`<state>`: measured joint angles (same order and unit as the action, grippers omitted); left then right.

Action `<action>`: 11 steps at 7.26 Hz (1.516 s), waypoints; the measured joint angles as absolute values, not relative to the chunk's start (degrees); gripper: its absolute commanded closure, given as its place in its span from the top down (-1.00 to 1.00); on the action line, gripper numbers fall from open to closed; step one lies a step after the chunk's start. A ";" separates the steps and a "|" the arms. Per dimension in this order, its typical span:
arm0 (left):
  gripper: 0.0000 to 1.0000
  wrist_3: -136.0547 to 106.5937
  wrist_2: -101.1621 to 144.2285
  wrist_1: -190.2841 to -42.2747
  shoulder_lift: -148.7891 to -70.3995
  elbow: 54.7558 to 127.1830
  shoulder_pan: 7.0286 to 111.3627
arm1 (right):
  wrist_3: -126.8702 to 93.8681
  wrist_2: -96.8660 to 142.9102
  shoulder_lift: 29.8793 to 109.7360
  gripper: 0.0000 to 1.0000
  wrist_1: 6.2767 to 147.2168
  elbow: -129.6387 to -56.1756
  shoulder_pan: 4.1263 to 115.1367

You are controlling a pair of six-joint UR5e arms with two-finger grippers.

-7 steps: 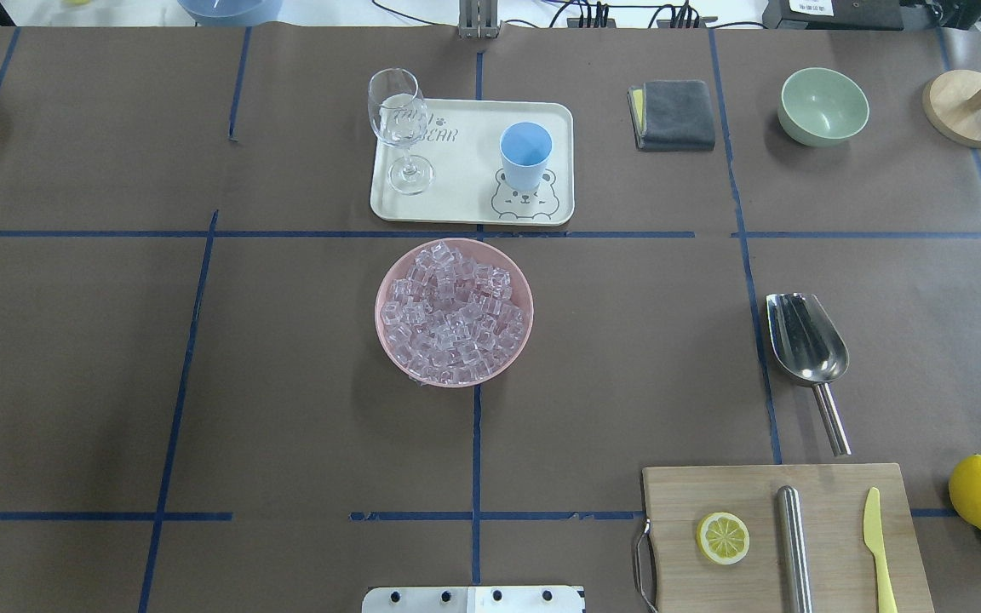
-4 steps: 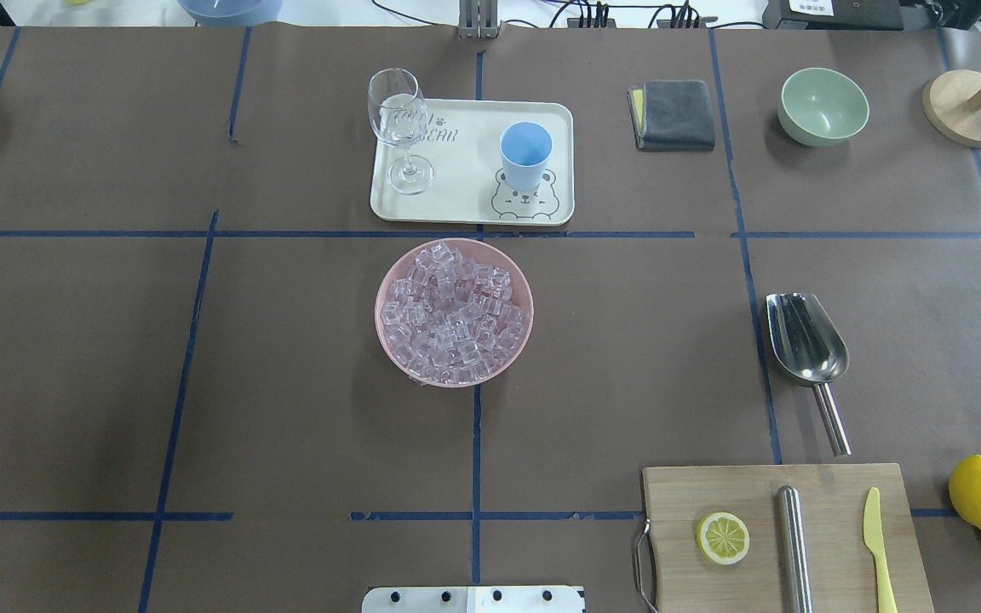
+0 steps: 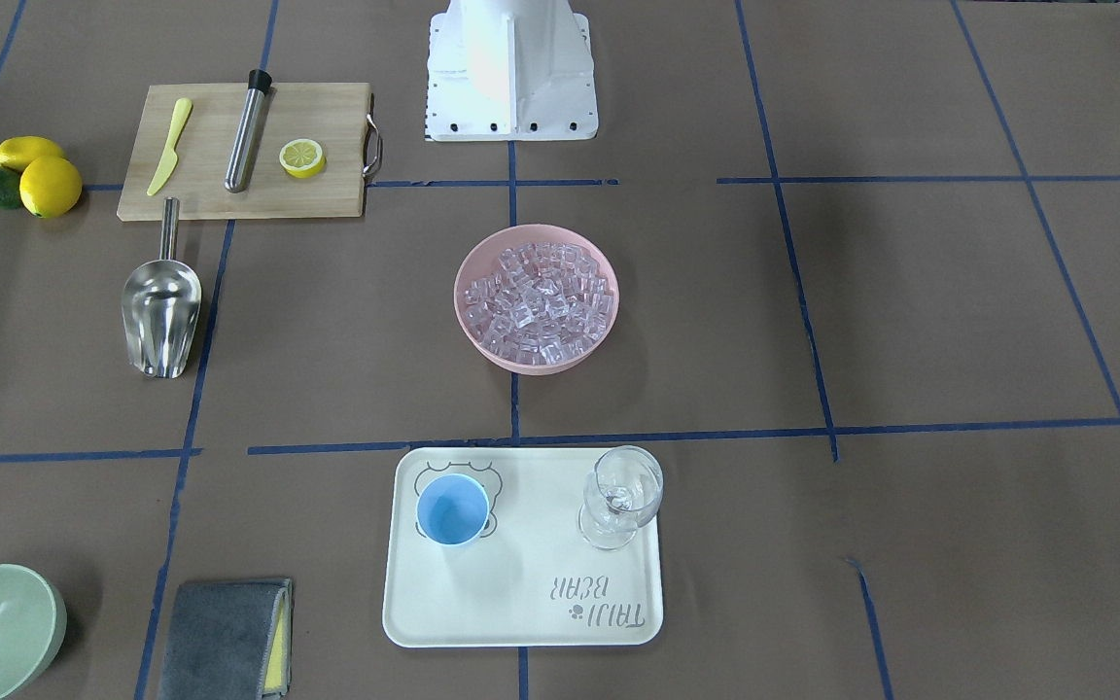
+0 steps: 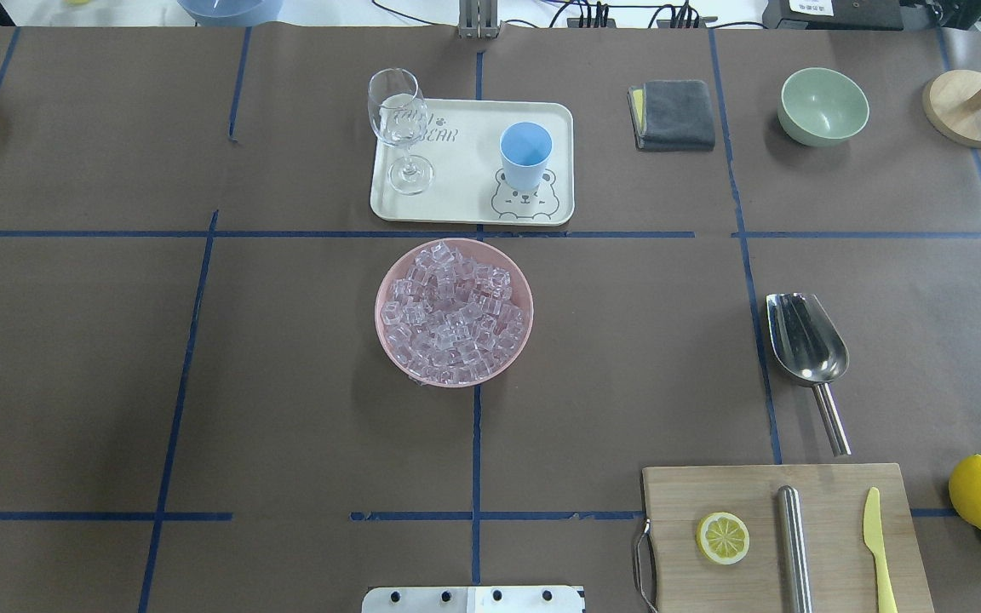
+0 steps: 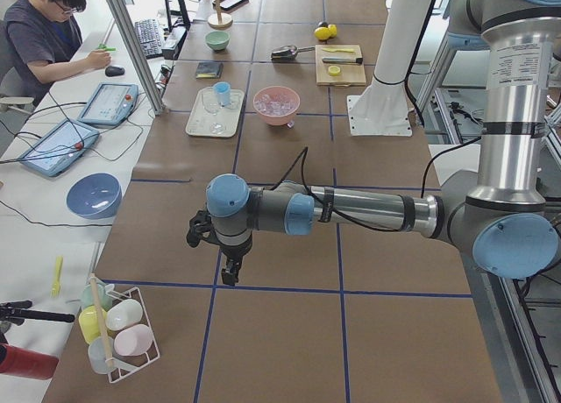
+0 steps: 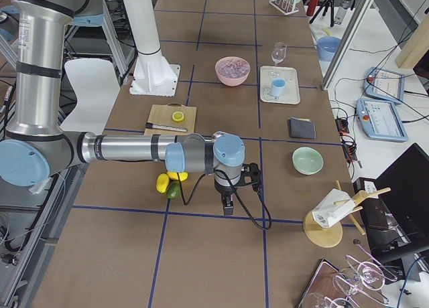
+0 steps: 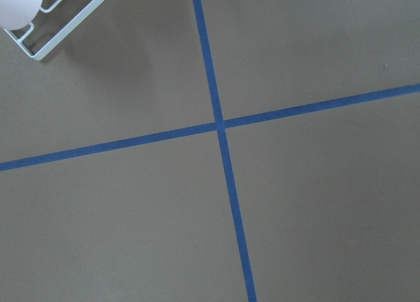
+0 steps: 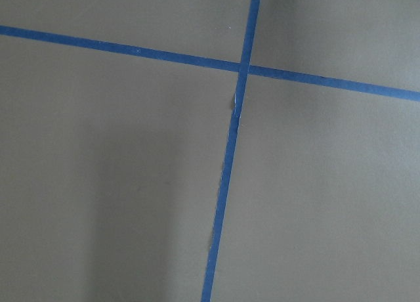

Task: Put ice in cup with scoop

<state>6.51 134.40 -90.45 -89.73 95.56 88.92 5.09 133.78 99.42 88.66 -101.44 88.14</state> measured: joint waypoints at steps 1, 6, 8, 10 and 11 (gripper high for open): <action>1.00 6.40 134.44 -90.64 -90.47 95.69 88.89 | 5.04 133.77 99.71 1.00 87.63 -101.28 88.15; 1.00 6.25 134.51 -106.13 -94.43 95.16 86.93 | 4.90 133.42 99.76 1.00 86.84 -101.43 88.15; 1.00 4.32 138.65 -110.69 -96.37 94.38 84.50 | 4.80 133.42 99.73 1.00 86.84 -101.40 88.15; 1.00 2.32 140.92 -112.31 -98.75 94.81 79.53 | 4.70 133.47 99.48 1.00 86.85 -101.32 88.14; 1.00 2.35 140.84 -115.95 -99.00 95.24 76.30 | 4.68 133.51 99.28 1.00 86.89 -101.29 88.10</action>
